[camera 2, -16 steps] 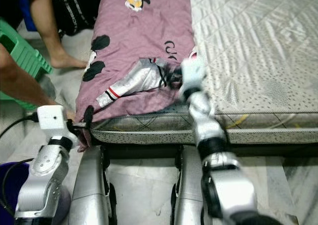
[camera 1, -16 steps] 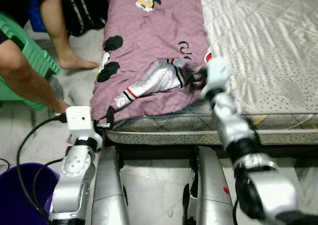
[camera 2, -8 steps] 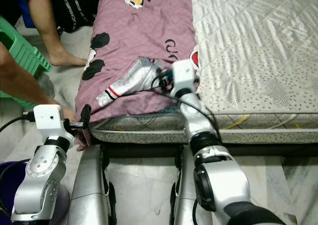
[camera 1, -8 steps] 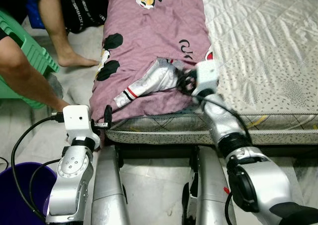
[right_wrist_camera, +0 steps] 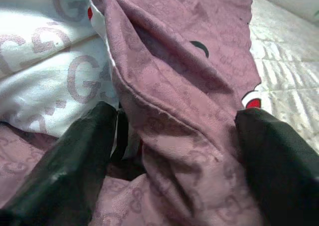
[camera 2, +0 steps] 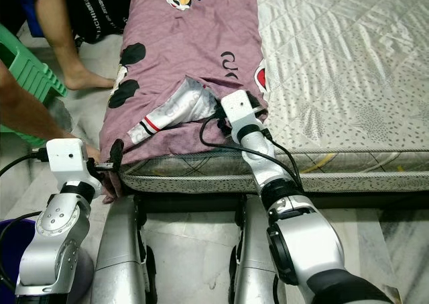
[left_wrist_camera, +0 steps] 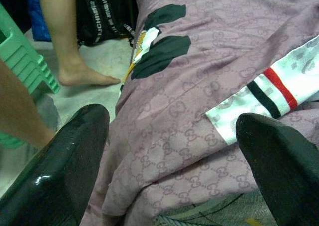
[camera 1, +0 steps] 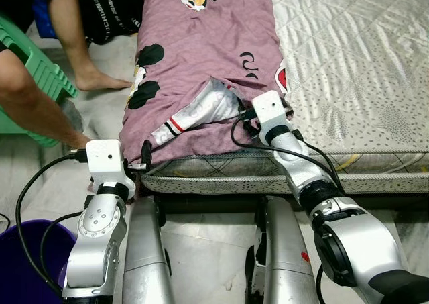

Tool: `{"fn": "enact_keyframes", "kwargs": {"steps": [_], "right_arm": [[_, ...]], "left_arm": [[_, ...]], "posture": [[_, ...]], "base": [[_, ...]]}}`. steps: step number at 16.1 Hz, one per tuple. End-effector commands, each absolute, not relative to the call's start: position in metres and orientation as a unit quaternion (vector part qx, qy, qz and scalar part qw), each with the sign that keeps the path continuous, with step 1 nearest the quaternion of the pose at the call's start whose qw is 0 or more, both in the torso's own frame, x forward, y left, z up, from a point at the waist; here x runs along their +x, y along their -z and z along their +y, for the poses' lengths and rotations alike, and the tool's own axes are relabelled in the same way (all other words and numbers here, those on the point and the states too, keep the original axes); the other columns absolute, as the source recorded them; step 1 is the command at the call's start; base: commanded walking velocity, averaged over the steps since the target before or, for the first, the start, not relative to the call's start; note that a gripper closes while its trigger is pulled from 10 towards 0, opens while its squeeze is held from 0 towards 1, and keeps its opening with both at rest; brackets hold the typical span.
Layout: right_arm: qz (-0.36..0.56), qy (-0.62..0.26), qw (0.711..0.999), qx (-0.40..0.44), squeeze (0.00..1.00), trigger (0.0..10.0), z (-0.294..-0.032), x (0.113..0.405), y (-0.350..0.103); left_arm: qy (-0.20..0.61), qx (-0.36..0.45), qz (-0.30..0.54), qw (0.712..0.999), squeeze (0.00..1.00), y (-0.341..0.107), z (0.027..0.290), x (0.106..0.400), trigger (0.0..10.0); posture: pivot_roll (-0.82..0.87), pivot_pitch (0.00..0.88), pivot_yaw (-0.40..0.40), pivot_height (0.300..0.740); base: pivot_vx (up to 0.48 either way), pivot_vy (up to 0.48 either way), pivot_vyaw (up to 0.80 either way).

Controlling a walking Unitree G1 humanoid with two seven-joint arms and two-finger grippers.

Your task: Clean up the room

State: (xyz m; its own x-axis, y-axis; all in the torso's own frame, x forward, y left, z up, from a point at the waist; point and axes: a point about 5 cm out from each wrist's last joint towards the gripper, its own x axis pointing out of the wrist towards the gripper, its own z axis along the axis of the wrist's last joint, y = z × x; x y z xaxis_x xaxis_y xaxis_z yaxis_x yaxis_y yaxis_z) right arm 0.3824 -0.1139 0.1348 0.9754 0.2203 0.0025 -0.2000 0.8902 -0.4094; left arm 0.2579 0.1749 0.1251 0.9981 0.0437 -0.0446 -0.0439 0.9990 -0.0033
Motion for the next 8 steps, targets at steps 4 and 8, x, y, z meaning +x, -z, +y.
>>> {"fn": "enact_keyframes", "kwargs": {"steps": [4,8], "right_arm": [[-0.028,-0.094,0.975,-0.201,0.0,0.0,-0.119,0.383,-0.135],[-0.028,-0.086,0.976,-0.199,0.0,0.0,-0.127,0.381,-0.132]], "left_arm": [[-0.032,0.005,0.027,0.999,0.0,-0.124,0.18,0.26,10.0],[-0.016,0.001,0.021,1.0,0.0,-0.126,0.177,0.269,10.0]], "posture": [[0.15,0.196,0.023,0.507],[0.12,0.179,0.037,0.507]], "base": [[0.0,0.0,0.0],[0.0,0.0,0.0]]}}
